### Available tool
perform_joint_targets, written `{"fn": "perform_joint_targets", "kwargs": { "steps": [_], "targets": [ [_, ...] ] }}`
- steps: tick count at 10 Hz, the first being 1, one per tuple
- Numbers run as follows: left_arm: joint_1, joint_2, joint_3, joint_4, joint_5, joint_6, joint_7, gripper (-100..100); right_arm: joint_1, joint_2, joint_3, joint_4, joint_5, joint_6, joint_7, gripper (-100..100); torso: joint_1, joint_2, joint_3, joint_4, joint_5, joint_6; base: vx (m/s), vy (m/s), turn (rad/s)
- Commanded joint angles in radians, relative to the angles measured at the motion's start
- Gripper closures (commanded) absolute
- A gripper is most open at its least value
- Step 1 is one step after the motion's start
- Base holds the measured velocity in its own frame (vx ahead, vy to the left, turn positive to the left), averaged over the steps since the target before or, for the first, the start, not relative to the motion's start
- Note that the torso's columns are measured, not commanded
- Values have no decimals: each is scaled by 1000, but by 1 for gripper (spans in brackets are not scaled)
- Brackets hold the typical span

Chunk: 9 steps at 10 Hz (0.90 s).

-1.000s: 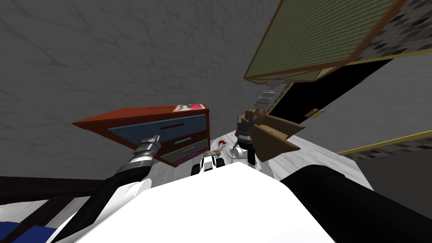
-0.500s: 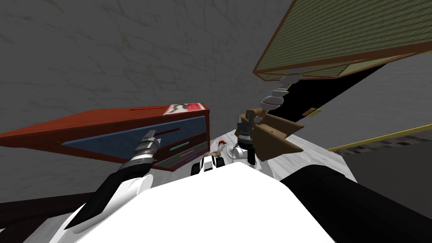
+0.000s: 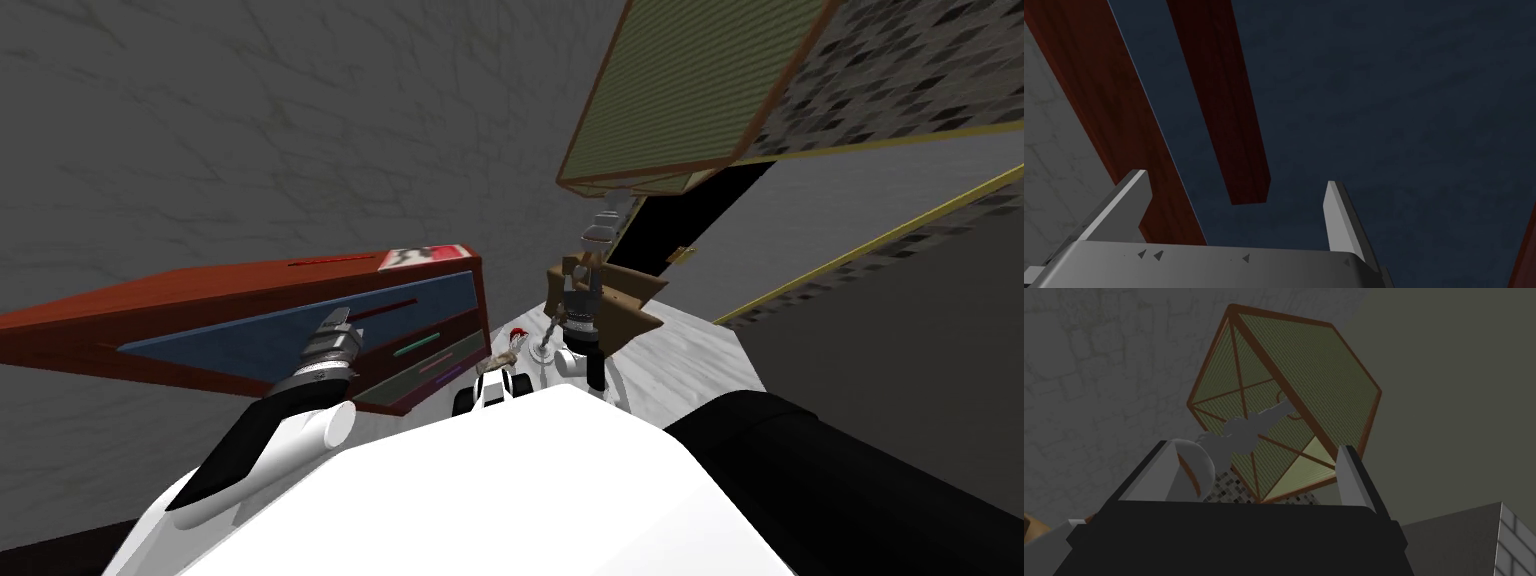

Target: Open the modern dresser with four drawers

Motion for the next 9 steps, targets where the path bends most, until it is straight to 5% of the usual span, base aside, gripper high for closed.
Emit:
{"fn": "perform_joint_targets", "kwargs": {
  "steps": [1,2,9],
  "targets": [
    [-53,-3,74,35,-10,22,3,-100,0,0,0,0,0,0,0,0,-2,2,1,0,0,1,-99,3,-170],
    [-102,-10,111,70,-23,37,4,-100,0,0,0,0,0,0,0,0,-1,1,1,0,-1,0,-98,4,-325],
    [-251,-30,296,177,-61,83,5,-100,0,0,0,0,0,0,0,0,-2,3,2,1,0,1,-102,-12,-242]
  ]
}}
